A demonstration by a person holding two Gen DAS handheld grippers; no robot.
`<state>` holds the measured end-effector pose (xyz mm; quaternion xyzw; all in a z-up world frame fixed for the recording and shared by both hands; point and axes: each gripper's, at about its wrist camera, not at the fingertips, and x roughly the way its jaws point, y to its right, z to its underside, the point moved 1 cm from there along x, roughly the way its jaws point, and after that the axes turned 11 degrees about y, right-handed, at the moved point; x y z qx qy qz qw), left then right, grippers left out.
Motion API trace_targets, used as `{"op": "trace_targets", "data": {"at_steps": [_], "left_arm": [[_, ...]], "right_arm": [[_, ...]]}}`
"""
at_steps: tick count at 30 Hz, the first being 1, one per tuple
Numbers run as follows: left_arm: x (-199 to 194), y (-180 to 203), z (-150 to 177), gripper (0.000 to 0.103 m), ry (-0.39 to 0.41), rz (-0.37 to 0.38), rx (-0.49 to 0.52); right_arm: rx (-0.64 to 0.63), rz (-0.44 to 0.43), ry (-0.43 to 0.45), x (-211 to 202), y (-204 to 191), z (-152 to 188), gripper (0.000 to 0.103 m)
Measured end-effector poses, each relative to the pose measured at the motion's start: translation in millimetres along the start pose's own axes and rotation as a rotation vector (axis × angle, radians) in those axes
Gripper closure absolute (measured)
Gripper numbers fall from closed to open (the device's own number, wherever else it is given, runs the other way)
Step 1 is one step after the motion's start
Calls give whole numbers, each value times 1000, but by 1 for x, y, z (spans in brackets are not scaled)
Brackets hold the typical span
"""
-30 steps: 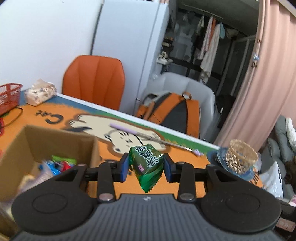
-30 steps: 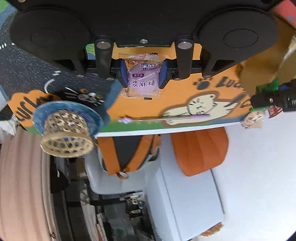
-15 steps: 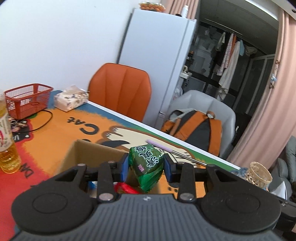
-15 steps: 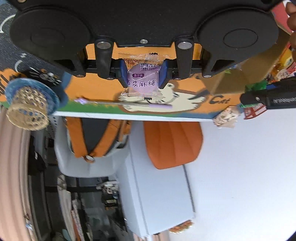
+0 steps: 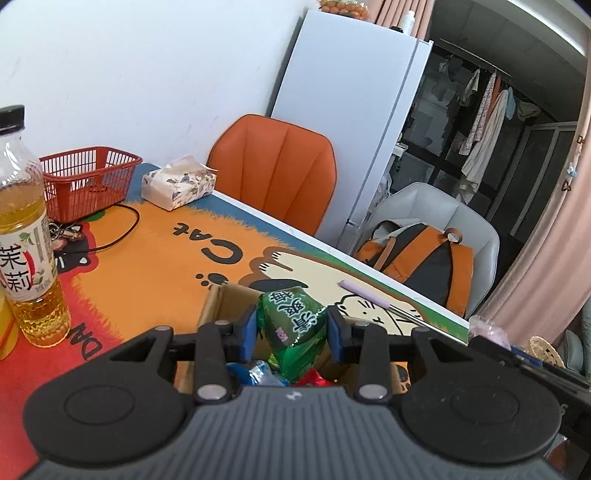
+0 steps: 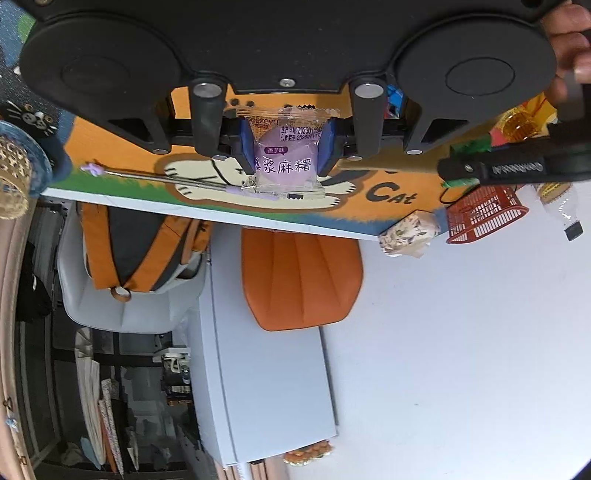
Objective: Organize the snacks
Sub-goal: 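Carry both candies over the box and open both tools to drop them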
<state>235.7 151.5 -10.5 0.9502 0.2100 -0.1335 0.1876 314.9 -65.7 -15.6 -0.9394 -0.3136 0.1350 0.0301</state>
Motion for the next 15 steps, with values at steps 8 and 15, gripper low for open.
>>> {"op": "trace_targets", "data": {"at_steps": [8, 15], "left_arm": [[14, -18, -1, 52, -37, -20, -25], [-2, -33, -4, 37, -4, -45, -42]], "right_arm": [[-24, -32, -12, 15, -25, -2, 67], [-42, -61, -31, 26, -44, 1, 67]]}}
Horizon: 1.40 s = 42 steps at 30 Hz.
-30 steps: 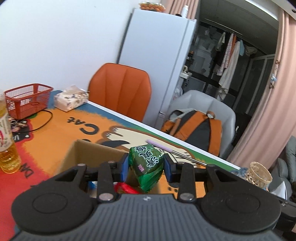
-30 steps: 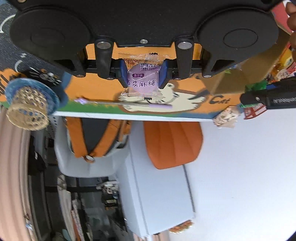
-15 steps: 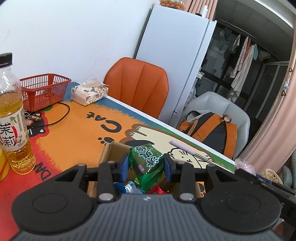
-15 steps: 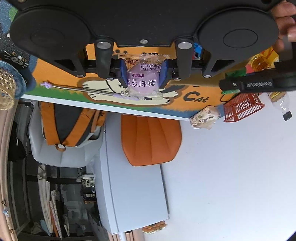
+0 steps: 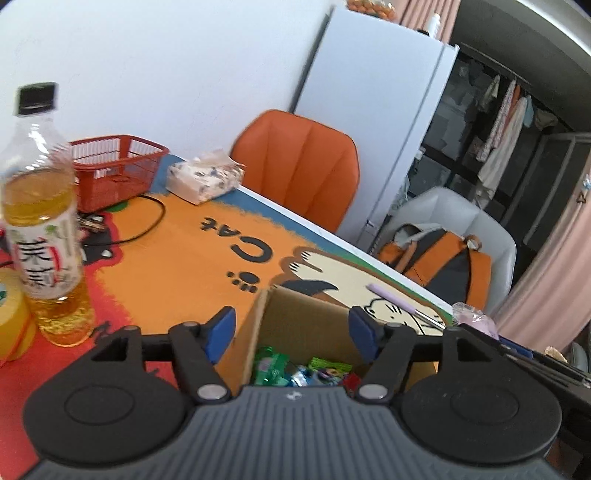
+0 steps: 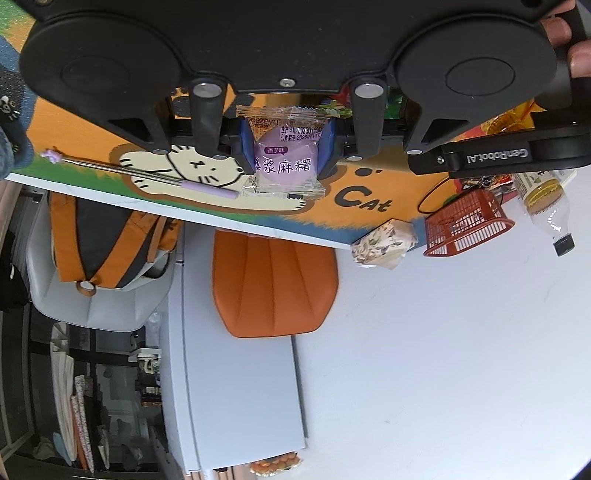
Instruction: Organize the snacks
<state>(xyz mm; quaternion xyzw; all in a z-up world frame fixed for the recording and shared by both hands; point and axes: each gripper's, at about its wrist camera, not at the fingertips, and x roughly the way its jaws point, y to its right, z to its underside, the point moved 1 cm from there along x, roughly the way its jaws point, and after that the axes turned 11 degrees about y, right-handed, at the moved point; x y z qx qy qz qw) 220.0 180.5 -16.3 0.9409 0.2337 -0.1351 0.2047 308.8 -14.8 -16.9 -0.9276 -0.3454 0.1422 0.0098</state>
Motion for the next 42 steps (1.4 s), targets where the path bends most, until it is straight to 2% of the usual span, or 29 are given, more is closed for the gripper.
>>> {"op": "trace_targets", "data": {"at_steps": [11, 13, 14, 15, 19, 24, 30, 34, 38, 42], "left_arm": [[-27, -28, -13, 36, 38, -48, -48], [-32, -34, -14, 34, 39, -61, -60], [-34, -37, -13, 31, 40, -69, -62], [-37, -40, -12, 30, 39, -80, -65], [-46, -46, -7, 29, 26, -99, -73], [-61, -39, 2, 18, 42, -92, -53], [-78, -27, 9, 14, 41, -101, -21], [-92, -16, 10, 10, 43, -76, 0], [-107, -4, 12, 7, 41, -58, 23], [-120, 8, 12, 4, 48, -38, 55]], "right_arm": [[-6, -85, 0, 3, -38, -14, 66], [-22, -90, -1, 2, -45, -17, 61], [-29, -84, 1, 1, -47, -18, 49], [-35, -75, 13, -2, -47, -18, 41], [-23, -65, 13, -13, -44, -19, 41], [-19, -50, 14, -35, -36, -16, 38], [6, -26, 2, -56, -22, -9, 35], [29, -11, 19, -79, -11, -9, 22], [36, 0, 26, -98, -5, -8, 18], [29, 11, 43, -118, 0, -11, 7]]}}
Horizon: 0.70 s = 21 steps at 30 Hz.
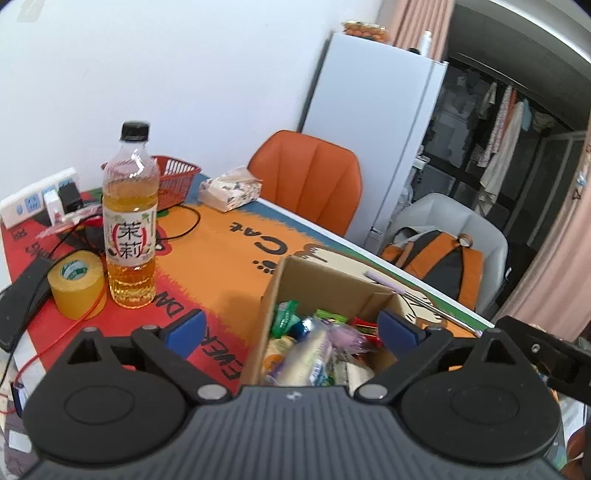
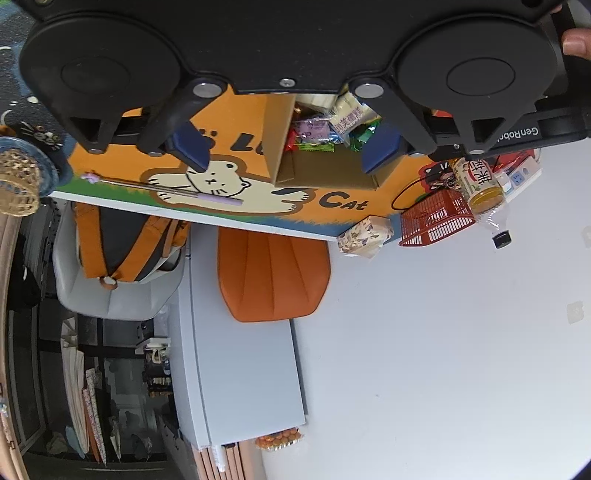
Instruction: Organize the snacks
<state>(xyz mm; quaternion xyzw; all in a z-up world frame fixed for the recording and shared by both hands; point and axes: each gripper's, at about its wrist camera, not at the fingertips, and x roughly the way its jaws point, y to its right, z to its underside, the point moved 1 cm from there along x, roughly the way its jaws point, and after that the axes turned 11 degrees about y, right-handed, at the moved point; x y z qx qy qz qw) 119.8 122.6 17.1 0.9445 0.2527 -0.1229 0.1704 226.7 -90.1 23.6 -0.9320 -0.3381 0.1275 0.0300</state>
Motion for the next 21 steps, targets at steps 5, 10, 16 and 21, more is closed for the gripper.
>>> {"op": "trace_targets", "data": {"at_steps": [5, 10, 16, 21], "left_arm": [[-15, 11, 0, 3, -16, 27, 22], [-31, 18, -3, 3, -17, 44, 44], [-52, 24, -8, 2, -15, 78, 75], [-72, 27, -11, 0, 1, 99, 96]], "right_arm": [[15, 30, 22, -23, 10, -4, 0], [11, 46, 29, -41, 14, -6, 0], [5, 75, 44, -63, 17, -13, 0], [11, 99, 48, -84, 27, -15, 0]]}}
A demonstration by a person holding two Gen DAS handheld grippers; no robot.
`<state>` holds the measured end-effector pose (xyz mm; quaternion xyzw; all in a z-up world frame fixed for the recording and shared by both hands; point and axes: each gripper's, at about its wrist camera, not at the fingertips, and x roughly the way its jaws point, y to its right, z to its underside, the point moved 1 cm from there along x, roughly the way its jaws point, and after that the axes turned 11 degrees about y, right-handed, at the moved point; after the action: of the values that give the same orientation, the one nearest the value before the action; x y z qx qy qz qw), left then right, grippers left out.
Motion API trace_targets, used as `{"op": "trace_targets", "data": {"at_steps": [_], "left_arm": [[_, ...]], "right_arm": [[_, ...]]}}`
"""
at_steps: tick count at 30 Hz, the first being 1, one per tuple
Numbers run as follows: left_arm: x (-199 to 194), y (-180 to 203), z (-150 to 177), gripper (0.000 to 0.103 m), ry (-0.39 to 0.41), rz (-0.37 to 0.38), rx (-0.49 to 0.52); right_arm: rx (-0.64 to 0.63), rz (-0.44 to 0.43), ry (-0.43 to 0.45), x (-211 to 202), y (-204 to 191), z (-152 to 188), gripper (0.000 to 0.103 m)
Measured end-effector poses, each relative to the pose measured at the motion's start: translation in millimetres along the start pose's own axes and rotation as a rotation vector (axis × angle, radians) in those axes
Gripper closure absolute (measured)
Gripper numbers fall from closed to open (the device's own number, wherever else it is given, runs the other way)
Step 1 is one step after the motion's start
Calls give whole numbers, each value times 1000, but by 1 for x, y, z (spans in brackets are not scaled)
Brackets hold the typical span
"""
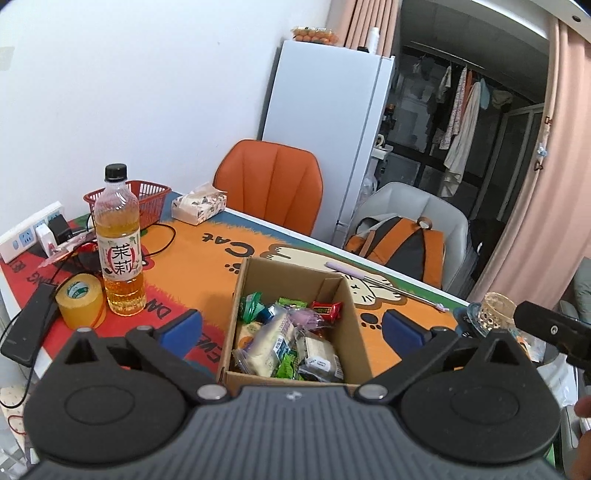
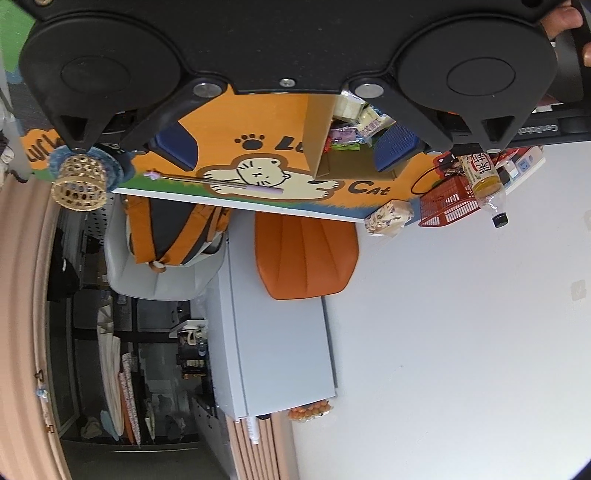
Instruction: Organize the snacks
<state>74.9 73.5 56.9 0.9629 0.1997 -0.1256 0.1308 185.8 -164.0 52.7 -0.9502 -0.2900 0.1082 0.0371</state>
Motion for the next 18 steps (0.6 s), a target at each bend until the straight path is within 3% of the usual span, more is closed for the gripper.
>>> {"op": "trace_targets", "data": {"at_steps": [9, 14, 18], "left_arm": [[-24, 7, 1, 0, -11, 35, 35], [-34, 6, 10, 0, -41, 12, 87], [-43, 4, 16, 0, -44, 18, 89]], "right_arm": [[-22, 33, -10, -32, 12, -4, 0], [2, 9, -68, -51, 19, -3, 0], [-11, 15, -45, -68, 21, -2, 0]]}}
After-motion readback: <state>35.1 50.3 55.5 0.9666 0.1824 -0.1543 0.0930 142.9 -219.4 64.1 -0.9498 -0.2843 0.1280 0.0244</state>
